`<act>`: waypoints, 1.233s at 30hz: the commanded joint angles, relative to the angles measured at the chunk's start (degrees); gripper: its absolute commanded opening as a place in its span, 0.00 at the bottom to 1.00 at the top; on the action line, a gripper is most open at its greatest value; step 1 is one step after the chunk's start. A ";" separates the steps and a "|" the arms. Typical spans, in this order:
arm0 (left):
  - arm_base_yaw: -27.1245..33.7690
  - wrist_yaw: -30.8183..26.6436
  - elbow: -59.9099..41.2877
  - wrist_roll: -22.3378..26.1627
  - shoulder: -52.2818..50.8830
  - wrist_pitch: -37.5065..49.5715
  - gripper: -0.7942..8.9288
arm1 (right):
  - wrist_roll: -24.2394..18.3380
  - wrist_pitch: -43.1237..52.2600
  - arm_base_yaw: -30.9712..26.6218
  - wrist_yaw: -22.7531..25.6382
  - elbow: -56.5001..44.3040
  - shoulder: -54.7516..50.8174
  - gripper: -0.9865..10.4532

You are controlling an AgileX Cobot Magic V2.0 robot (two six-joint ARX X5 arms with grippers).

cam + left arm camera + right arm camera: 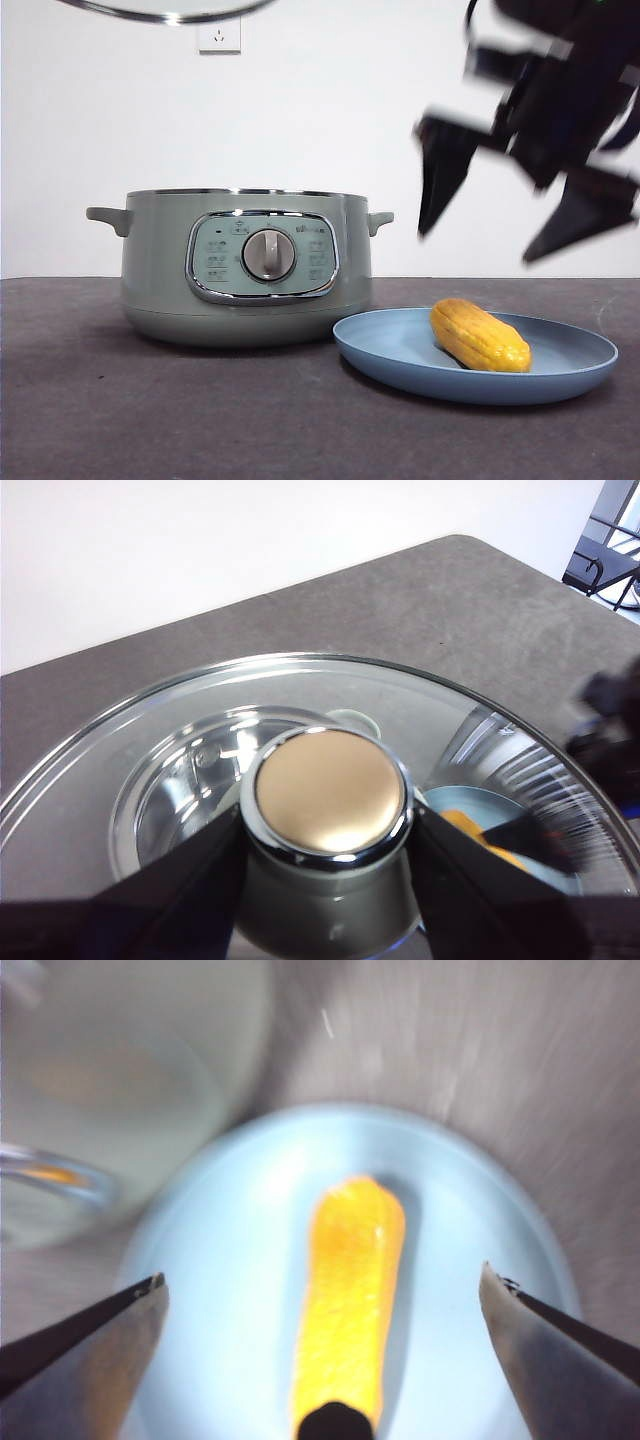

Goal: Take the corn out from the steamer,put the corn on the plate,close the lid

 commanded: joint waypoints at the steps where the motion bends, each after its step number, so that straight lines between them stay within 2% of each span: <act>1: -0.15 0.42 1.01 4.15 2.75 5.86 0.07 | -2.58 -1.84 0.13 0.26 -0.22 -9.14 0.58; 8: -0.15 3.17 0.90 5.79 11.04 12.48 0.07 | -3.69 -4.68 0.02 0.50 -0.22 -27.76 0.58; 15: -0.35 3.02 0.87 5.95 18.56 20.81 0.07 | -3.69 -8.15 0.02 0.50 -0.11 -38.58 0.58; 20: -0.37 3.04 0.87 5.95 23.91 22.80 0.07 | -3.78 -9.75 0.04 3.37 0.44 -41.92 0.58; 37: -0.20 2.64 -0.07 6.01 30.86 26.64 0.07 | -4.13 -12.02 0.02 3.34 0.74 -42.29 0.58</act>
